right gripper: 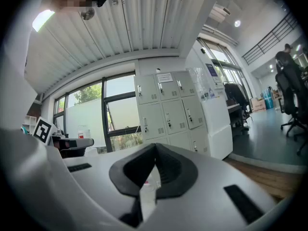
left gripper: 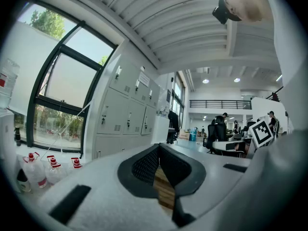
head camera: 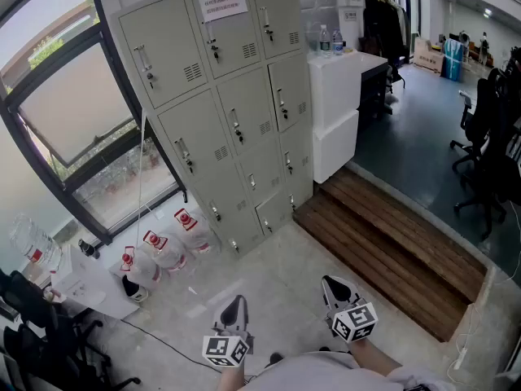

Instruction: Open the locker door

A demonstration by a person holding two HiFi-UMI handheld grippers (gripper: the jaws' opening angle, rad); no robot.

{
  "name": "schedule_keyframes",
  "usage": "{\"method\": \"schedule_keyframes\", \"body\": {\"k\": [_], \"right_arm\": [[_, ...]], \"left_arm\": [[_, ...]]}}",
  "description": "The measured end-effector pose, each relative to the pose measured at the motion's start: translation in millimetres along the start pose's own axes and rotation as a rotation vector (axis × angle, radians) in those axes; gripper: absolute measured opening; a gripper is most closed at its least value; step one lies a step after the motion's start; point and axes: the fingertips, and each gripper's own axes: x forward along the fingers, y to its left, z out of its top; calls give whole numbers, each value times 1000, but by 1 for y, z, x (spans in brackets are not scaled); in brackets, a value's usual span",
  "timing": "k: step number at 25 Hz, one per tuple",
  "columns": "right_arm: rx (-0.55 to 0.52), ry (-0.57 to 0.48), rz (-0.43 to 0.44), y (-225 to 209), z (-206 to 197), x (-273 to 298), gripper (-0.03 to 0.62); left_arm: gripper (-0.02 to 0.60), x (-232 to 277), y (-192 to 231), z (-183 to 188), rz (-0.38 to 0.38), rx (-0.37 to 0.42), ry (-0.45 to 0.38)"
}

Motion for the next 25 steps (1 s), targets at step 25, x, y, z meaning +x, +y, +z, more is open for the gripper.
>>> {"method": "schedule_keyframes", "body": {"k": [25], "right_arm": [[23, 11, 25, -33, 0, -1, 12]], "left_arm": [[9, 16, -22, 1, 47, 14, -17]]}}
